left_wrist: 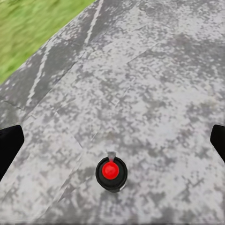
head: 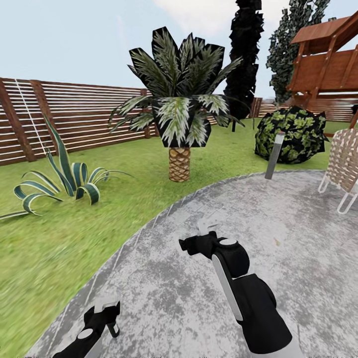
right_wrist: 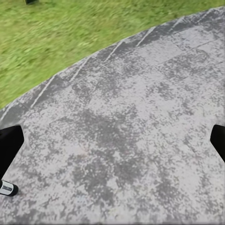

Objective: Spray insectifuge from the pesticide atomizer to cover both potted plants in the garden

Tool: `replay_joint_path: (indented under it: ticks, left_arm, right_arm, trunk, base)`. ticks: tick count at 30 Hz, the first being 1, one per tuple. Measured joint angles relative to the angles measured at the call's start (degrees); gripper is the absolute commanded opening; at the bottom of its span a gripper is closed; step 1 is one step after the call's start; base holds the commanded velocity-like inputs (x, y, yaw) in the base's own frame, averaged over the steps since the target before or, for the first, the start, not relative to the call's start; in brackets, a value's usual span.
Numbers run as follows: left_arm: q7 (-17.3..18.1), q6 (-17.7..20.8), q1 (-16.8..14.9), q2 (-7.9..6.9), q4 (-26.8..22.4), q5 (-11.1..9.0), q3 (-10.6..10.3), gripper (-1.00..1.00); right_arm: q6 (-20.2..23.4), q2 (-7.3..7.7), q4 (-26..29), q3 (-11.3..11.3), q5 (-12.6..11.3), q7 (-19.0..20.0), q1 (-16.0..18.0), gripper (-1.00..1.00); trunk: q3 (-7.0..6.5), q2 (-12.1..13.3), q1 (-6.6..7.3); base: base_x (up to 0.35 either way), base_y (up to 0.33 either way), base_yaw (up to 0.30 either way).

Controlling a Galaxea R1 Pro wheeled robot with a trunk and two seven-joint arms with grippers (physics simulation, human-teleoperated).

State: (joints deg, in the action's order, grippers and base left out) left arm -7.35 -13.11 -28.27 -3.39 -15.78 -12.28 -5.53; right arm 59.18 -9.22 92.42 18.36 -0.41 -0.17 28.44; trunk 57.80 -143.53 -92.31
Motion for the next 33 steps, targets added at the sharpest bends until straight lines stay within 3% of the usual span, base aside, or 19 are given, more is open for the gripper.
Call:
replay_joint_path:
  ticks: [26,33]
  left_arm:
    - [0.07,0.01,0.00,0.00,-0.03,0.03,-0.08,1.00]
    - [0.53,0.02,0.00,0.00,-0.05,0.01,-0.12,1.00]
  right_arm:
    - [-0.27,0.00,0.00,0.09,0.00,-0.05,0.07,1.00]
    - [-3.29,0.04,0.07,-0.18,0.01,-0.01,0.77,1.00]
  trunk:
    - [5.77,-0.35,-0.67]
    - [7.32,-0.45,-0.85]
  base:
    - [0.000,0.000,0.000]
    - [0.000,0.000,0.000]
